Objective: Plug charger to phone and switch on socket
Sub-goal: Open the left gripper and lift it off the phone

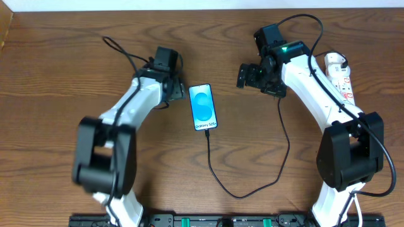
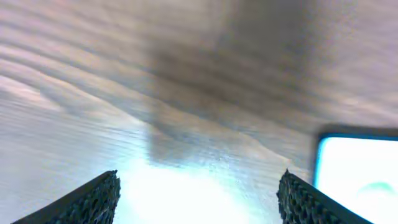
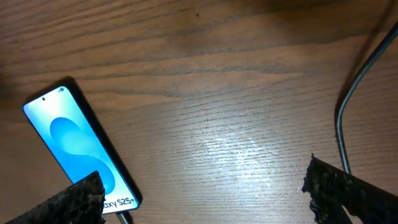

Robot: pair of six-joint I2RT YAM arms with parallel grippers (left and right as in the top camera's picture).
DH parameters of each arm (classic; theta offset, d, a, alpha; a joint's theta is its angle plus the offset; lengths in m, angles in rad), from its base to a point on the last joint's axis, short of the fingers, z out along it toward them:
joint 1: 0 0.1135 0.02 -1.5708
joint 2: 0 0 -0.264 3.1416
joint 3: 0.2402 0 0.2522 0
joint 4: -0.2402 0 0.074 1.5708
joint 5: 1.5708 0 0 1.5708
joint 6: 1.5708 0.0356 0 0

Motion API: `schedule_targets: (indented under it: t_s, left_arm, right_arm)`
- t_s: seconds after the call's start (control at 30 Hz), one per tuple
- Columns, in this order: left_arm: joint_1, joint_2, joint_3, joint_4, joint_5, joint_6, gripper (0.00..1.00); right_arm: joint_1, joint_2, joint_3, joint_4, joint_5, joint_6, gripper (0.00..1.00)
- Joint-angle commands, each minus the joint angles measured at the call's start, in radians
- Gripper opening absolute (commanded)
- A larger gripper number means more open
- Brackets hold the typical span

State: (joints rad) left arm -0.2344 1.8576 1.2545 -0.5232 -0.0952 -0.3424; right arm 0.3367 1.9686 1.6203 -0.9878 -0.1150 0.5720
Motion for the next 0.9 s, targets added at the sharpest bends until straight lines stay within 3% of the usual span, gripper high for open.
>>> schedule_targets:
  t_s: [0.0,0.33,0.87]
  left_arm:
    - [0.004,-0.159,0.008,-0.031,-0.055,0.032,0.81]
    - [0.004,-0.389,0.008,-0.169,-0.055,0.031,0.82]
    - [0.004,-0.407,0.008,-0.183,-0.055,0.031,0.82]
  right_arm:
    - [-0.001,-0.016,0.002,-0.004,0.008,-0.012,0.99]
    - [-0.001,-0.016,0.002,-0.003,0.008,-0.012,0.99]
    - [-0.005,-0.090,0.031,-0.063,-0.010,-0.013,0.99]
